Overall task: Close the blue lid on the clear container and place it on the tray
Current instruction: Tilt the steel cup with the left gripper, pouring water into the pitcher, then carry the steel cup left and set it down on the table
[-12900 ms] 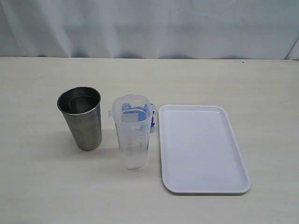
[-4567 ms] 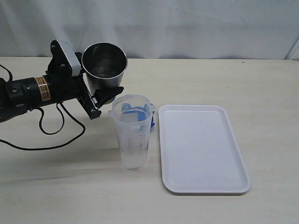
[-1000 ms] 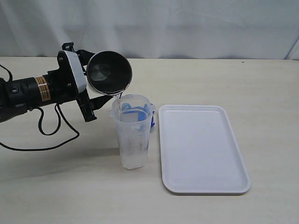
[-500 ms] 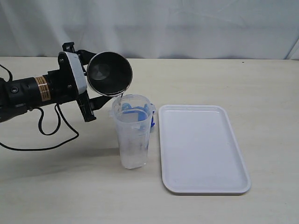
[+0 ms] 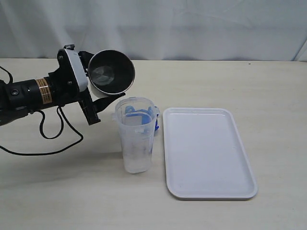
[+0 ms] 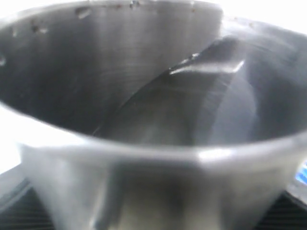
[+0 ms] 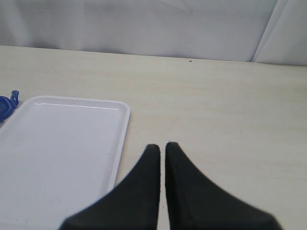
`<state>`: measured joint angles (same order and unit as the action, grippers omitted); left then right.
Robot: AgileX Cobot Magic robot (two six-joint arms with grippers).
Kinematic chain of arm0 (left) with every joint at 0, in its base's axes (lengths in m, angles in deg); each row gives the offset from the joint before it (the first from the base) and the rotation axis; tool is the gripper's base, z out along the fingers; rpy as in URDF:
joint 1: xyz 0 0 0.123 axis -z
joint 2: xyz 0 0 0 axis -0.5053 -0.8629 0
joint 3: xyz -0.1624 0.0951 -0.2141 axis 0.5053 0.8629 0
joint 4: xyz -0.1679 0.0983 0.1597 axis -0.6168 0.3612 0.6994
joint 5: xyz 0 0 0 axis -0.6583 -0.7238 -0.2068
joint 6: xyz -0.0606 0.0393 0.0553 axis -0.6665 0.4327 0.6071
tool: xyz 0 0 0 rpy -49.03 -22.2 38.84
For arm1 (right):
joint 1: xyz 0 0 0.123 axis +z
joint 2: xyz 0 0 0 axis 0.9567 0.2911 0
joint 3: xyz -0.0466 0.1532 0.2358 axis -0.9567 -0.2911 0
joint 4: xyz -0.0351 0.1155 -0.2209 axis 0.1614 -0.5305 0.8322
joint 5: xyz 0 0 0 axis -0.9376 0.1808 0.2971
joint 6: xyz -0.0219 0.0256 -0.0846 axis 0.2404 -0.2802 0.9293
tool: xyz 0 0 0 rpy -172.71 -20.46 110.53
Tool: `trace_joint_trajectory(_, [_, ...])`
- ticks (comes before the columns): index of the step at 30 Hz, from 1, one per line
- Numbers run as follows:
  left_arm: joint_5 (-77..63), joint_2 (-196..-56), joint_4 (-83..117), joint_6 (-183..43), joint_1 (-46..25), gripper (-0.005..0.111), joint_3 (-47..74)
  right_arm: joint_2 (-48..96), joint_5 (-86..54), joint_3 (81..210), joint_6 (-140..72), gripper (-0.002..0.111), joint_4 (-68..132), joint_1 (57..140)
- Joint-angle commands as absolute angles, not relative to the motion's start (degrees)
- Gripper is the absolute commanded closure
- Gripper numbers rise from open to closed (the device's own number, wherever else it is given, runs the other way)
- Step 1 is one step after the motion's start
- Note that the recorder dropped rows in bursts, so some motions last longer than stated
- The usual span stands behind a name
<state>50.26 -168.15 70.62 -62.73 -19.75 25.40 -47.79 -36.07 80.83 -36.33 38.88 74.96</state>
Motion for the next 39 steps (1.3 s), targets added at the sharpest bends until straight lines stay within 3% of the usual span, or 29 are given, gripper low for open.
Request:
trace_joint_trajectory(1, [55.4, -166.8, 68.6, -68.6, -19.6, 0.107, 24.7, -48.0, -35.9, 80.6, -36.0, 0.104, 38.8, 74.6])
trace_joint_trajectory(16, [50.3, -166.9, 50.8, -87.5, -19.6, 0.107, 24.7, -48.0, -35.9, 80.6, -36.0, 0.104, 38.8, 74.6])
trace_joint_trajectory(21, [42.6, -166.9, 41.4, -87.5, -20.0, 0.107, 23.3, -48.0, -35.9, 80.6, -36.0, 0.104, 38.8, 74.6])
trace_joint_trajectory(33, [41.5, -169.1, 40.1, -94.9, -32.5, 0.107, 22.7, -48.0, -35.9, 80.6, -36.0, 0.104, 38.8, 74.6])
trace_joint_trajectory(39, [45.6, -172.7, 40.2, -90.4, -35.1, 0.107, 22.7, -48.0, -35.9, 80.6, -36.0, 0.104, 38.8, 74.6])
